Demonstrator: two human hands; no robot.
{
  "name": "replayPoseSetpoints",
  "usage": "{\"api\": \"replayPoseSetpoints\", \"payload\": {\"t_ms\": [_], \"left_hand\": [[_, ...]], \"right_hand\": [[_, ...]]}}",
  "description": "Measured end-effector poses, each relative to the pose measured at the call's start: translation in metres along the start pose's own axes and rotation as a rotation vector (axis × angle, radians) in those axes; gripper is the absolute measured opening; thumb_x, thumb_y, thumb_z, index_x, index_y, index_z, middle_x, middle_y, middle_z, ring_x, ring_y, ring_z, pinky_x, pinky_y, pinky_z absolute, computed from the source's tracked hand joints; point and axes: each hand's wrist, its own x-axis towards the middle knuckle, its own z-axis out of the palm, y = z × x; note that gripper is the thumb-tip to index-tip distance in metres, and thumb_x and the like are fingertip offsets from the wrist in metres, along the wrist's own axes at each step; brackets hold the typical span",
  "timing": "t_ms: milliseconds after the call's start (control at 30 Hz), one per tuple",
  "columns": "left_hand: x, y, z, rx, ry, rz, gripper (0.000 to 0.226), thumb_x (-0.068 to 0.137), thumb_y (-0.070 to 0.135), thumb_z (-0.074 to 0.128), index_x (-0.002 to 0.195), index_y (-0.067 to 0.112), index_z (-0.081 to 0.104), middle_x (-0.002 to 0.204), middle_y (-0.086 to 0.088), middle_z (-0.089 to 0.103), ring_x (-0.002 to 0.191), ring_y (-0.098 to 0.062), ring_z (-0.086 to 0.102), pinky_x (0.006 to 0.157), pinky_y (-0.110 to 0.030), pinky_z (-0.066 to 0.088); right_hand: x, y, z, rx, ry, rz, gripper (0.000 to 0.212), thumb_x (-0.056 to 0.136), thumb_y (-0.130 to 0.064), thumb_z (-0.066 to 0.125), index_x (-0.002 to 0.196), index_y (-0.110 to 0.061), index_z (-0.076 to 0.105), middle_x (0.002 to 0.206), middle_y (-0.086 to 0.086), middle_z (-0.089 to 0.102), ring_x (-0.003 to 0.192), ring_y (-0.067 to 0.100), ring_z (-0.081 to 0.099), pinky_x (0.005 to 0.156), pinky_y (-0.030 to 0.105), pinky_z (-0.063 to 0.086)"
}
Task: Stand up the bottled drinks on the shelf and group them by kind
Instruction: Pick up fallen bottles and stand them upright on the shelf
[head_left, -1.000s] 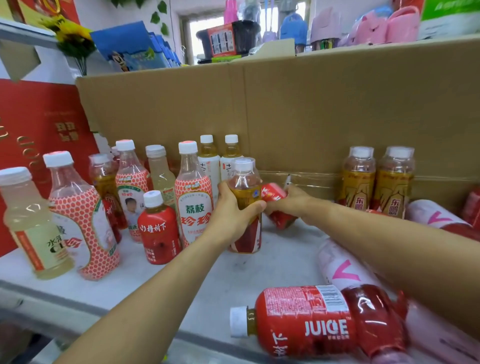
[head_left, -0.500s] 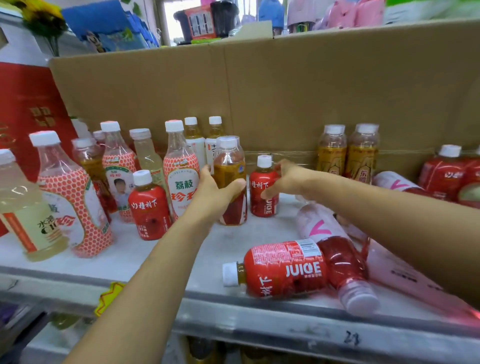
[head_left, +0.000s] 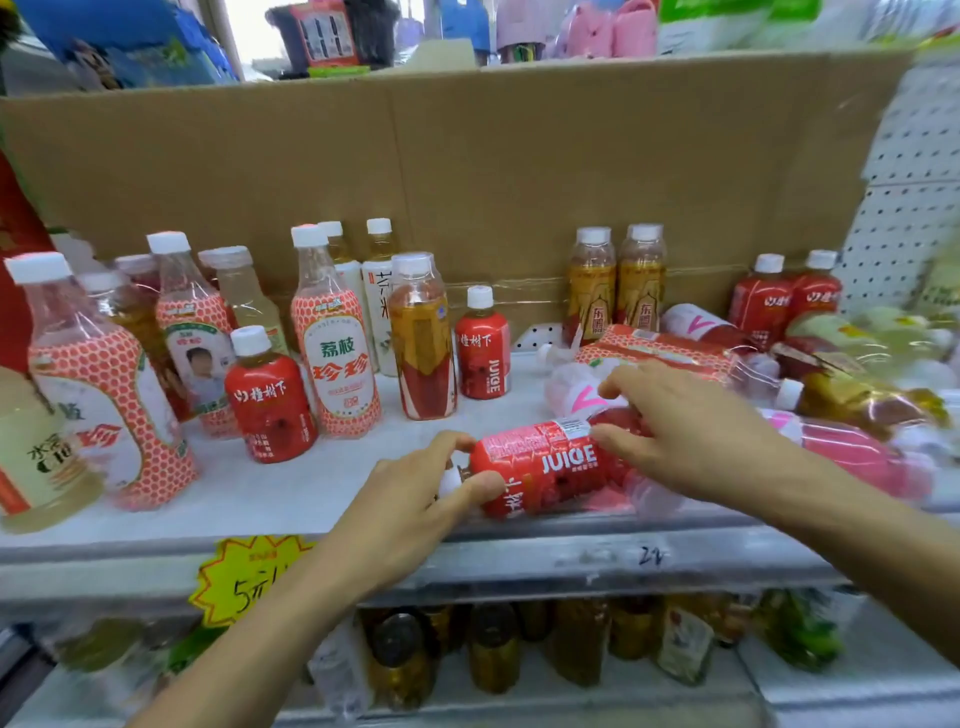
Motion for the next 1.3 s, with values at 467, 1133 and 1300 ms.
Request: {"api": "replayPoseSetpoints", "payload": {"t_ms": [467, 1133, 1300], "left_hand": [[0.008, 0.001, -0.062, 0.199, 0.627, 0.246, 0.023, 0.094, 0.04, 0.055, 0.095, 0.018, 0.057, 0.09, 0.002, 0.058, 0.082, -0.019, 0.051, 0.068, -0.034, 0.036], [0.026, -0.034, -0.071, -0.02, 0.419, 0.021, 0.058, 0.091, 0.038, 0.068, 0.141, 0.024, 0.042, 0.146, -0.005, 0.046, 0.127, -0.026, 0.052, 0.102, -0.043, 0.048], [0.023, -0.047, -0.065, -0.095, 0.484, 0.042, 0.051, 0.099, 0.032, 0.057, 0.144, 0.03, 0.035, 0.145, -0.004, 0.044, 0.127, -0.013, 0.042, 0.1, -0.03, 0.036]], "right_hand": [[-0.031, -0.007, 0.023, -0.137, 0.005, 0.151, 0.068, 0.094, -0.051, 0.05, 0.143, -0.019, 0.017, 0.095, 0.003, 0.067, 0.09, 0.03, 0.066, 0.065, 0.035, 0.042], [0.103, -0.054, -0.05, 0.42, 0.135, -0.099, 0.039, 0.087, -0.05, 0.066, 0.105, -0.017, 0.06, 0.098, 0.001, 0.063, 0.083, 0.016, 0.062, 0.06, 0.027, 0.043], [0.117, -0.085, -0.032, 0.481, 0.083, -0.11, 0.037, 0.086, -0.051, 0.068, 0.101, -0.018, 0.06, 0.093, -0.003, 0.063, 0.085, 0.016, 0.064, 0.06, 0.027, 0.048]]}}
